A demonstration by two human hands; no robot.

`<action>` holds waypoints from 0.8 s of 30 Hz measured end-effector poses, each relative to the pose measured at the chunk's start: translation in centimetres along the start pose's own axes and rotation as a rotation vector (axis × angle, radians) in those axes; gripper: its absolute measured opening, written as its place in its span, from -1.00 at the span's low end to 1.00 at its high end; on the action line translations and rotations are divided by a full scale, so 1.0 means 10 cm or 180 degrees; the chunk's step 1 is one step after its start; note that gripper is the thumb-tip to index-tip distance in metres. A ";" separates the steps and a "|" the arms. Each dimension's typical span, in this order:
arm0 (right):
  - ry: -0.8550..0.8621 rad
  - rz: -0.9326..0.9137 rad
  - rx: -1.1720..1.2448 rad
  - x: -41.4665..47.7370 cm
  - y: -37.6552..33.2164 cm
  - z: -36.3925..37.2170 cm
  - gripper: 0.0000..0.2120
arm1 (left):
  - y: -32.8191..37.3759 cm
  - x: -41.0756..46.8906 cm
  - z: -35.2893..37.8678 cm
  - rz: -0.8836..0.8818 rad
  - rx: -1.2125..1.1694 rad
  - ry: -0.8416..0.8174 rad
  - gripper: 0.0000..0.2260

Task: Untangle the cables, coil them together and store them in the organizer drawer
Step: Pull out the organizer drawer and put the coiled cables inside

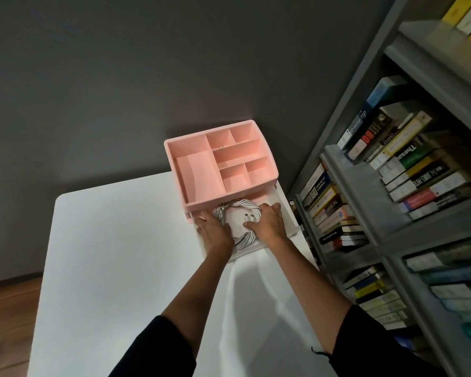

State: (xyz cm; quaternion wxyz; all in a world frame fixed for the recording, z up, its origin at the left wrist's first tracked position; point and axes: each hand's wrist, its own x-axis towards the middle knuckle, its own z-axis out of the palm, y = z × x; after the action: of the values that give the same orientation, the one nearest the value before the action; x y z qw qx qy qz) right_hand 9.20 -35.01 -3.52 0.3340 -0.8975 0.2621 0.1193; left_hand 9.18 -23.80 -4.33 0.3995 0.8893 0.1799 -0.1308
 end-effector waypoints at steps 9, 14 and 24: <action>0.0321 -0.0338 0.0312 -0.13 0.13 -0.17 -0.60 | 0.15 -0.12 -0.19 0.0365 0.1065 -0.0398 -0.52; 0.1428 -0.0508 0.0936 -0.50 0.37 -0.16 -0.77 | 0.01 -0.13 -0.45 0.1026 0.0338 0.0774 -0.75; -0.0839 0.1231 0.3835 -0.71 0.36 0.33 -0.74 | 0.06 0.27 -0.92 0.1262 -0.0551 0.0568 -0.48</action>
State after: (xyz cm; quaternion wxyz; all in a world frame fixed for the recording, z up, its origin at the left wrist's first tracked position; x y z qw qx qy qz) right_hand 1.15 -32.33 -5.11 0.7811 -0.4672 0.3969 0.1186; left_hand 12.65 -16.60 1.03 0.4747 0.8778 0.0468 0.0452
